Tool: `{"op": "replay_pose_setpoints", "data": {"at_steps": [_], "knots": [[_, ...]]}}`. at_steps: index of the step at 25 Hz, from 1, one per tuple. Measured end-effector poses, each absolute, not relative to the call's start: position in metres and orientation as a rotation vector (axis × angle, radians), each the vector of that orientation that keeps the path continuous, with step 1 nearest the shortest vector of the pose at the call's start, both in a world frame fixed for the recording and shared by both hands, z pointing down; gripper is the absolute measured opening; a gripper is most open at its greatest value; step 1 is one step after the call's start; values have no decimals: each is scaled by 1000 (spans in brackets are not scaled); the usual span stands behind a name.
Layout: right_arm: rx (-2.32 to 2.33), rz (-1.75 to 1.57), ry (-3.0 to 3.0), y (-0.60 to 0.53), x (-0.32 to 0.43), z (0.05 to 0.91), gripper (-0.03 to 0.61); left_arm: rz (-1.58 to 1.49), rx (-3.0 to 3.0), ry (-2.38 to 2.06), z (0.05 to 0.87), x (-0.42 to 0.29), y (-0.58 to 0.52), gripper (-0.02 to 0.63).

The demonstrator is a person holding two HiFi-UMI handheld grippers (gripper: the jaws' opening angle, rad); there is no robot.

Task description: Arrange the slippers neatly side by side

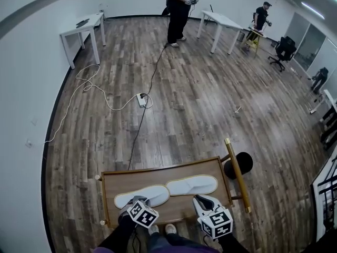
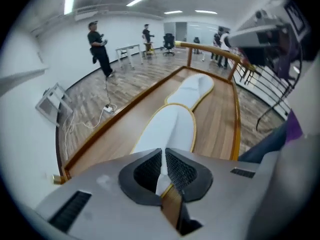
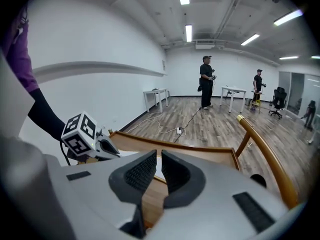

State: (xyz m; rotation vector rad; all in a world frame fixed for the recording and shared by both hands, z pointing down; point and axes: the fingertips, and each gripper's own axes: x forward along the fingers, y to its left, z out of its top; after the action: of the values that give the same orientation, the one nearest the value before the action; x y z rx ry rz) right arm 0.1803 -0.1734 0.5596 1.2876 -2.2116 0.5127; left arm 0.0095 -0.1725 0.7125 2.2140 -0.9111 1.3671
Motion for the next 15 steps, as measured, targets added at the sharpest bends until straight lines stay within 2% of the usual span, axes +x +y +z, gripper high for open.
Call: {"op": "replay_pose_setpoints", "data": {"at_steps": [9, 15], "knots": [[1306, 527, -2229, -178, 175, 558, 25, 589, 1663, -1085, 667, 4, -192, 17], [1356, 591, -2219, -177, 186, 561, 25, 335, 1479, -1090, 666, 30, -203, 17]]}}
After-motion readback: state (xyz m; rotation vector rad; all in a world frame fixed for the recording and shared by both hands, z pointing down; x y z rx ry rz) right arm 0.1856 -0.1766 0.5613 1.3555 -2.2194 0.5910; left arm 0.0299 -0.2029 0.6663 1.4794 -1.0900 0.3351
